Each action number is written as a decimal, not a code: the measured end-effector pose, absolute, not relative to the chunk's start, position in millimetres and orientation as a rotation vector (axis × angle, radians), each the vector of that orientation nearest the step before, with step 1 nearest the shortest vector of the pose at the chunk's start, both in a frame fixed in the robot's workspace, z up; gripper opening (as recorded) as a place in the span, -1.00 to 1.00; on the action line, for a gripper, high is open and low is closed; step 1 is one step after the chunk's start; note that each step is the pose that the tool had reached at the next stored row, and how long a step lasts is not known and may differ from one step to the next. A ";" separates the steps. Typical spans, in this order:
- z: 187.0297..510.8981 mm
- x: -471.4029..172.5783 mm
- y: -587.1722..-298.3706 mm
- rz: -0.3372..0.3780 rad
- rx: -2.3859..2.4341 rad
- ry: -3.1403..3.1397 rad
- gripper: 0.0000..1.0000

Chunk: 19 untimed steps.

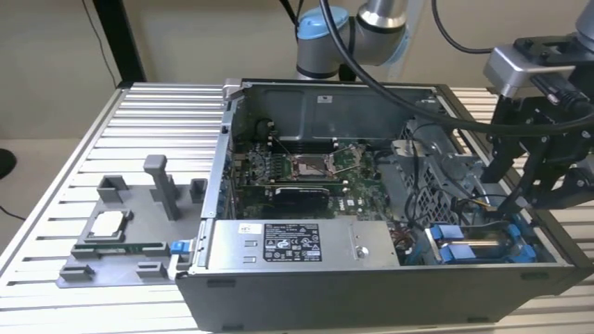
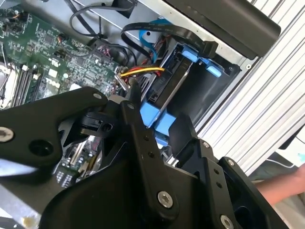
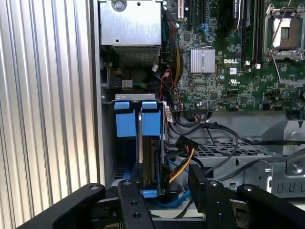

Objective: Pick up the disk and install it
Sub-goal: 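Insert the first disk wire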

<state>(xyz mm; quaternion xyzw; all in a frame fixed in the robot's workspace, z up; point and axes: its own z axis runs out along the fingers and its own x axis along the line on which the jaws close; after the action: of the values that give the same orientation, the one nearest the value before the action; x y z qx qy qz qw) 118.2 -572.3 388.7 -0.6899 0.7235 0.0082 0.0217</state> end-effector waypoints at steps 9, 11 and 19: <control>373.3 118.3 -571.0 0.014 -2.133 2.237 1.00; 370.9 118.5 -570.9 0.010 -2.131 2.234 1.00; 360.0 121.9 -570.9 0.001 -2.127 2.230 1.00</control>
<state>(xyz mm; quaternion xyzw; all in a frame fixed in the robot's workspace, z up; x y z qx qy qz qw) 121.9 -570.9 360.0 -0.6900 0.7232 0.0002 0.0300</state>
